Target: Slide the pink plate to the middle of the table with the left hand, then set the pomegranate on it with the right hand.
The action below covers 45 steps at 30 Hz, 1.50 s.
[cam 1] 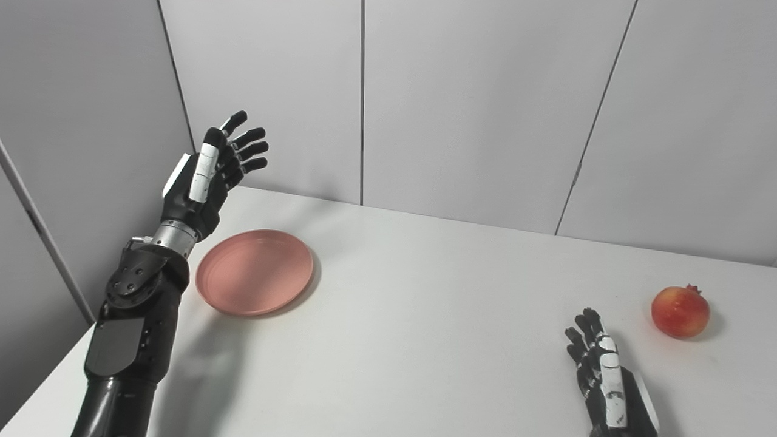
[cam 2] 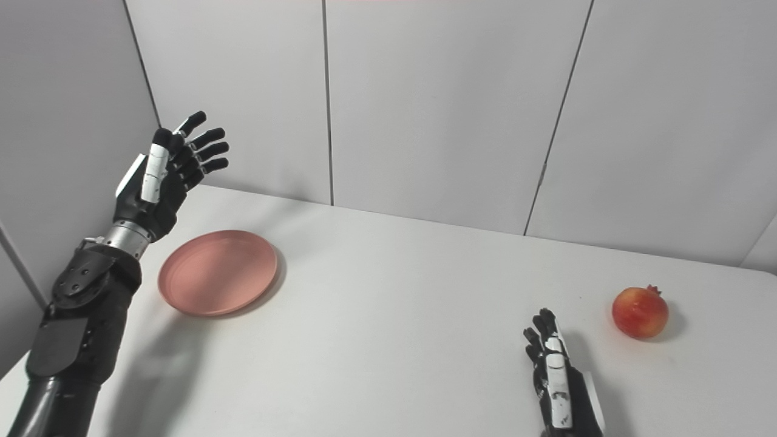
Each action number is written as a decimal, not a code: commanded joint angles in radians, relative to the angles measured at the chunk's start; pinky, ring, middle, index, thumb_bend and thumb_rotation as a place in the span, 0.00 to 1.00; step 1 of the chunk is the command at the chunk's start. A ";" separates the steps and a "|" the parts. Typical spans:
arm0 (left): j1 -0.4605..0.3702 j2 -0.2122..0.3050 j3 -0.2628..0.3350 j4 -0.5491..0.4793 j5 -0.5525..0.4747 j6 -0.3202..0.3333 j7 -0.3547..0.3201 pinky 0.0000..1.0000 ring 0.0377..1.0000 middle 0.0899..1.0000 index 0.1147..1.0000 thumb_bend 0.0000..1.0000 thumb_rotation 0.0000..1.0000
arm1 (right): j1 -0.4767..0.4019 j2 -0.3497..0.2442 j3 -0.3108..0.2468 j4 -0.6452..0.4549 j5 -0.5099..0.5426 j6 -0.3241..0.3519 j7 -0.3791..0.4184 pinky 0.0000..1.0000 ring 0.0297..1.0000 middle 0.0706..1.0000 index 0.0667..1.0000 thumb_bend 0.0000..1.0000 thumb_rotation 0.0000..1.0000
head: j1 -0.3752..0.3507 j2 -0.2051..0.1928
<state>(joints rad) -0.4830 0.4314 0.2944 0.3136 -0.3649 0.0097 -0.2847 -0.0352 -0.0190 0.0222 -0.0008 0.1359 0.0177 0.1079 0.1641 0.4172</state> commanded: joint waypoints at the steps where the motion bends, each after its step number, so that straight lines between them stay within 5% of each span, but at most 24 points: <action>1: -0.075 0.051 0.013 0.030 -0.013 -0.061 -0.031 0.81 0.84 0.86 0.93 0.99 0.89 | 0.062 0.001 0.000 0.052 0.003 0.016 0.004 1.00 0.96 0.98 0.97 0.74 1.00 | 0.001 0.000; 7: -0.120 0.091 0.020 0.204 -0.017 -0.138 -0.087 0.83 0.85 0.87 0.94 0.99 0.87 | 0.068 0.001 0.004 0.048 -0.004 0.011 0.004 1.00 0.96 0.98 0.97 0.74 1.00 | 0.002 0.003; 14: -0.200 0.118 0.027 0.471 0.025 -0.298 -0.049 0.84 0.86 0.90 0.94 1.00 0.81 | 0.073 0.005 0.007 0.044 -0.010 0.009 0.000 1.00 0.96 0.98 0.97 0.73 1.00 | -0.003 0.008; 20: -0.245 0.136 0.027 0.637 0.032 -0.352 -0.046 0.88 0.88 0.90 0.96 1.00 0.81 | 0.074 0.009 0.007 0.042 -0.009 0.006 0.000 1.00 0.96 0.97 0.97 0.73 1.00 | -0.010 0.009; 31: -0.210 0.118 0.020 0.668 0.046 -0.371 -0.026 0.87 0.89 0.91 0.97 0.89 0.83 | 0.087 0.008 0.006 0.013 -0.018 0.023 -0.008 1.00 0.95 0.97 0.97 0.74 1.00 | -0.014 0.018; 45: -0.218 0.137 0.006 0.802 0.066 -0.427 -0.031 0.79 0.84 0.87 0.91 1.00 0.79 | 0.087 0.005 0.002 0.019 -0.009 0.017 -0.004 1.00 0.95 0.96 0.97 0.73 1.00 | -0.020 0.017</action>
<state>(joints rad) -0.6552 0.5303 0.2949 1.1110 -0.2918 -0.3746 -0.3000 -0.0118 -0.0144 0.0258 -0.0263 0.1219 0.0183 0.1019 0.1443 0.4341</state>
